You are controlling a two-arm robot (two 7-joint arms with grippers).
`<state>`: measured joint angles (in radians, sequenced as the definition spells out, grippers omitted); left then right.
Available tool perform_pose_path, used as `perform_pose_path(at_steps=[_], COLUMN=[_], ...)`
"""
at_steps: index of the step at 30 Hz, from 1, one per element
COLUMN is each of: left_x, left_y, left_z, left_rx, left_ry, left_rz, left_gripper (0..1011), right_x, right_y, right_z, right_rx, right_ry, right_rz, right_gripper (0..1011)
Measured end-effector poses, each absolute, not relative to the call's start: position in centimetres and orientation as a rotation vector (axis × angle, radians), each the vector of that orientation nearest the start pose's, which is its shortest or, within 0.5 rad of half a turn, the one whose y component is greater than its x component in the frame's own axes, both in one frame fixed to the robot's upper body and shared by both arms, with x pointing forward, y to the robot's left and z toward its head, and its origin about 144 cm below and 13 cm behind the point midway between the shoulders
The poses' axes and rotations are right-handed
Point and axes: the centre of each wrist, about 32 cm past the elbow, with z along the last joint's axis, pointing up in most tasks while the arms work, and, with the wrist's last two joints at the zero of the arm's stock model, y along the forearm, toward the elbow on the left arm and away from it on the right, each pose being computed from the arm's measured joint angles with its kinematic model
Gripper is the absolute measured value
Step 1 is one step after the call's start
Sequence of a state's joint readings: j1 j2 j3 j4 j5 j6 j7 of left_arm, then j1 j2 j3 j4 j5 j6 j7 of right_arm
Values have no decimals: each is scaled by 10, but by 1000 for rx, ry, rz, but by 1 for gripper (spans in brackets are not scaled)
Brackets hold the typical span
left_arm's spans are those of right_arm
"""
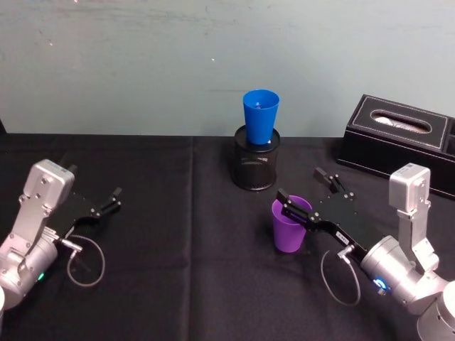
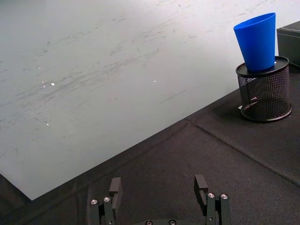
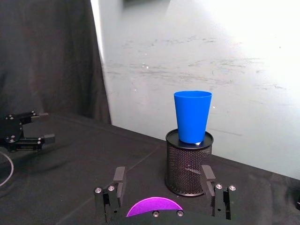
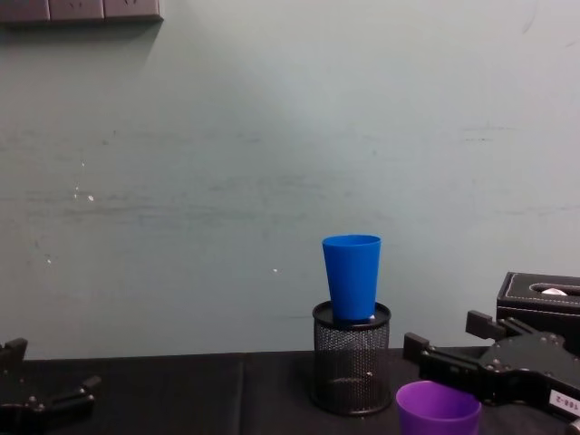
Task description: Pick up one cup with a gripper and tap it against the other cup.
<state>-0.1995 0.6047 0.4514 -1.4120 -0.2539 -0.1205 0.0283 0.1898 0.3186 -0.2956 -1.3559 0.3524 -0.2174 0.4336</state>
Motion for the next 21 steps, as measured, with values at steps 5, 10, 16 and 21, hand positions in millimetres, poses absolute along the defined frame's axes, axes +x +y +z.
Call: perform_pose_path(at_steps=[5,10,16,21], left_x=[489,489,489,489], left_y=[310,310,310,310], left_z=[1140,1140,1140,1140], left_rx=[304,305,305,304], left_ry=[-285,-285,-285,-285], left_rz=[1248,1248,1248,1248], left_gripper=[1011,1011,1011,1012], right_x=[502,502,503,504], right_y=[-254,-253,-255,-257], right_z=[1130,1129,1128,1126], right_rx=[59,55,52,50], right_ry=[-95,-105,-111,-115], right_rz=[-928,-927,-939,-953], right_gripper=[1000,1000,1000,1000])
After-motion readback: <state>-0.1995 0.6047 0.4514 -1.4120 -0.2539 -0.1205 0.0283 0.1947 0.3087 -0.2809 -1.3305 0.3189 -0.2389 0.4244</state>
